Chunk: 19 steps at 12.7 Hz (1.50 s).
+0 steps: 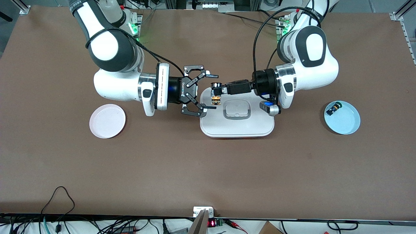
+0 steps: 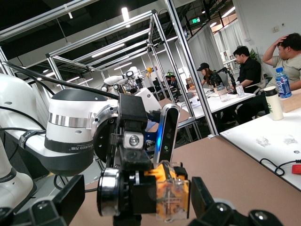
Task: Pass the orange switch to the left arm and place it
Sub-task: 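Open the right gripper and pull back while the left gripper withdraws the switch, then lower the switch onto the light-blue plate with the left gripper while the right gripper retracts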
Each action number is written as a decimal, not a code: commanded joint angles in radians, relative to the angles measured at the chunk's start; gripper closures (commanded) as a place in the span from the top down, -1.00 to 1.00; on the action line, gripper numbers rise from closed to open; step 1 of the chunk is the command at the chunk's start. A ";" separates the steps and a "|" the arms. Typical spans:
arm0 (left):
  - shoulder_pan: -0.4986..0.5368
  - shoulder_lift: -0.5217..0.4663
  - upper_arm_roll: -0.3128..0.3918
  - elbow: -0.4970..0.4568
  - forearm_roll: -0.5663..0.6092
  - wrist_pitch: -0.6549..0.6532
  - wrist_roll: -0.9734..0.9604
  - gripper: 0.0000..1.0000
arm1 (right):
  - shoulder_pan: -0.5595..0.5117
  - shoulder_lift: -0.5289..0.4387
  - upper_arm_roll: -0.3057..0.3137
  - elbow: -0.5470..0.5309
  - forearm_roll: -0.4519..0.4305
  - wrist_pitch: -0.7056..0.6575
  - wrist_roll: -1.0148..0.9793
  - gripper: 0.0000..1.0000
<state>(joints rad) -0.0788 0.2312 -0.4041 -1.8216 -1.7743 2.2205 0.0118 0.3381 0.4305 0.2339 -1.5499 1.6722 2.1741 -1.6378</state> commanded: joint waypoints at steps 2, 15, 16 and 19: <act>0.037 0.000 0.002 0.005 0.128 -0.007 0.000 -1.00 | -0.025 -0.070 -0.008 -0.091 0.020 -0.002 0.012 1.00; 0.390 -0.042 0.002 -0.067 1.307 -0.436 -0.053 -1.00 | -0.410 -0.111 -0.091 -0.177 -0.396 -0.726 0.169 1.00; 0.424 -0.042 0.002 -0.067 1.385 -0.461 -0.053 -1.00 | -0.412 -0.111 -0.097 -0.179 -0.440 -0.732 0.208 1.00; 0.502 -0.027 0.010 -0.067 1.661 -0.484 -0.050 -1.00 | -0.427 -0.111 -0.102 -0.179 -0.622 -0.731 0.401 1.00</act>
<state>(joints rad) 0.3779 0.2242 -0.3897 -1.8673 -0.2310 1.7519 -0.0303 -0.0778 0.3413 0.1295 -1.7189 1.1367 1.4524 -1.3477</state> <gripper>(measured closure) 0.555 0.000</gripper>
